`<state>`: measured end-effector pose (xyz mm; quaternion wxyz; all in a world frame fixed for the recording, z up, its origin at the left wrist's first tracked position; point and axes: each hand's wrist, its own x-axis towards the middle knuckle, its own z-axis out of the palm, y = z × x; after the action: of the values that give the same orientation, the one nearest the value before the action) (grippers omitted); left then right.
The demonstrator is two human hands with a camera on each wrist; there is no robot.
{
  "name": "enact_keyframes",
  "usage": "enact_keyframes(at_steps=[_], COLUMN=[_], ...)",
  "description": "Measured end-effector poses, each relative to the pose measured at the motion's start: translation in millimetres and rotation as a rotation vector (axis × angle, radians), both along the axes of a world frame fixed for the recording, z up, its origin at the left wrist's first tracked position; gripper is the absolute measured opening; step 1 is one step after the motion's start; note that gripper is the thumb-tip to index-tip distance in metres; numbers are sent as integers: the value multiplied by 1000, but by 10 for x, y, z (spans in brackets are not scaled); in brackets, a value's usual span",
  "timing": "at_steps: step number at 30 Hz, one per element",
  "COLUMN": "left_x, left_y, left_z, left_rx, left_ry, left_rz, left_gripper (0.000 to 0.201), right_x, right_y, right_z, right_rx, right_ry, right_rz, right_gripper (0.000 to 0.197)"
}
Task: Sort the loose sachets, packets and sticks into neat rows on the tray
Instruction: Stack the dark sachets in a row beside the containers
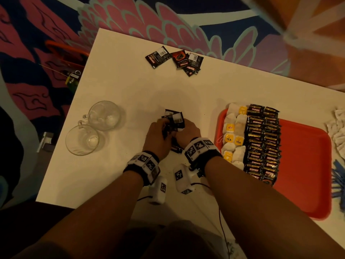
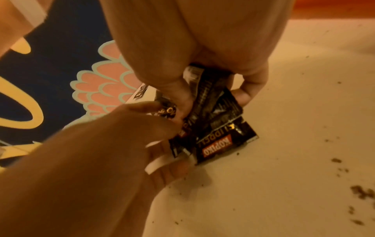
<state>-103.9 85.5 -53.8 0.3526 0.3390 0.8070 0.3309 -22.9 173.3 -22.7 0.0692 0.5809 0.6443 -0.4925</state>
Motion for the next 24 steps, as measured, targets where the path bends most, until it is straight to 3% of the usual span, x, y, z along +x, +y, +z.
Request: enact_keyframes(at_steps=[3,5,8,10,14,18,21,24], left_x=[-76,-118,-117,-68,-1,77,238,453], left_y=[-46,-48,-28,7,91,109,133,179], left_z=[63,167,389,560,757,859,950,1035], left_rx=[51,55,93,57,89,90,68,46], left_ry=[-200,-518,-1091,-1271,-1293,-1227,-1209,-1129], left_rz=[319,493,436,358,228,200,201,237], left_gripper=[51,52,50,50,44,37,35,35], right_x=[83,124,130,124,213,519,802,1077], right_y=[36,49,17,-9,-44,29,106,182], right_z=[26,89,247,351,515,601,798,962], right_rx=[-58,-182,-347,-349,-258,134,252,130], right_ry=[83,187,311,403,506,249,151,178], right_rz=[-72,-129,-62,39,124,328,158,39], right_gripper=[34,27,32,34,42,51,59,46])
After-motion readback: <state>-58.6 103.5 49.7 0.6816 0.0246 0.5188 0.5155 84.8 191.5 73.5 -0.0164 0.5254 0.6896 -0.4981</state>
